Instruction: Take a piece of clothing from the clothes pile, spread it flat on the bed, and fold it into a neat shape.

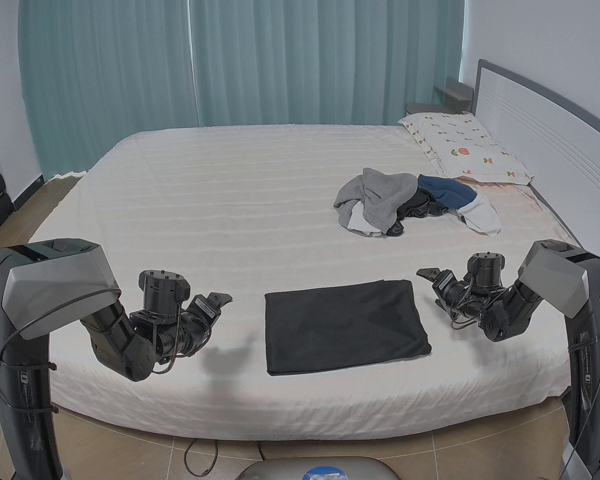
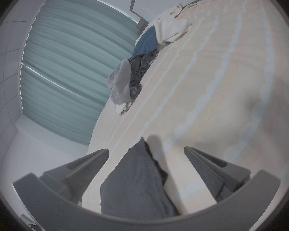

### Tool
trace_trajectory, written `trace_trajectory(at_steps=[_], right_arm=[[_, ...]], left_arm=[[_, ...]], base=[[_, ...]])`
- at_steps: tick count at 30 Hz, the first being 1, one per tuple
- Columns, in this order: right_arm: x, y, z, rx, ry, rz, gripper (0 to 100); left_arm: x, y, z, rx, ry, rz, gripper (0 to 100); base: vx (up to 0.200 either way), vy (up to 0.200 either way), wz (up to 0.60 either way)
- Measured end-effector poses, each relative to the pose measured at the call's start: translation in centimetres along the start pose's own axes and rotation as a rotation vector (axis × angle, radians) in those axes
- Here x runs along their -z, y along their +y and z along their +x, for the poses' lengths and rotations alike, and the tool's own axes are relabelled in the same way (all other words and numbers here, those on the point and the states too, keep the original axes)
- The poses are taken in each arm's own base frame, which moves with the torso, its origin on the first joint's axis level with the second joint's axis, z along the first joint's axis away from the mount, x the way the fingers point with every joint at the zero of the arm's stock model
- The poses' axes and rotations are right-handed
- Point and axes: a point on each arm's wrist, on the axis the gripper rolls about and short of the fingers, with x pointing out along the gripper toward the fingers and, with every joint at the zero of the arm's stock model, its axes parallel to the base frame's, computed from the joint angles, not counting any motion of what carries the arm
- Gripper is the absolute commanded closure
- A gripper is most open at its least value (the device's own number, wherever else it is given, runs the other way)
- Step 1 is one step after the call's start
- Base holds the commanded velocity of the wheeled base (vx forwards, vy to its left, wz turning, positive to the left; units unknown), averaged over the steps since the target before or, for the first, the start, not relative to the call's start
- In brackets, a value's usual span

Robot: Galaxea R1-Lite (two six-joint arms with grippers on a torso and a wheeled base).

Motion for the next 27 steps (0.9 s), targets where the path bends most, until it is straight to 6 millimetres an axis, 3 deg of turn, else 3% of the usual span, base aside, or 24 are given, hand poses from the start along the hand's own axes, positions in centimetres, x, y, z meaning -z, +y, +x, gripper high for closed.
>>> trace_trajectory(at_steps=[7,14,21,27], right_arm=[[0.4,0.1,-0.1,-0.002,0.006,-0.001,0],[0.5,0.2,-0.1,-0.002,0.007,-0.002,0],[0.5,0.1,-0.1,-0.001,0.005,-0.004,0],[0.9,0.1,0.1,0.002,0.012,-0.009,0]], left_arm=[[0.4,-0.1,0.2,-0.001,0.007,0.013,0],[1.0,0.2,0.5,-0.013,0.014,0.098,0],[1.3,1.4,1.0,-0.047,0.014,0.318,0],[1.4,2.3,2.0,0.023,-0.024,0.432,0]], base=[[0.000,-0.200,0.00],[0.000,0.000,0.00],[0.000,0.000,0.00],[0.000,0.000,0.00]])
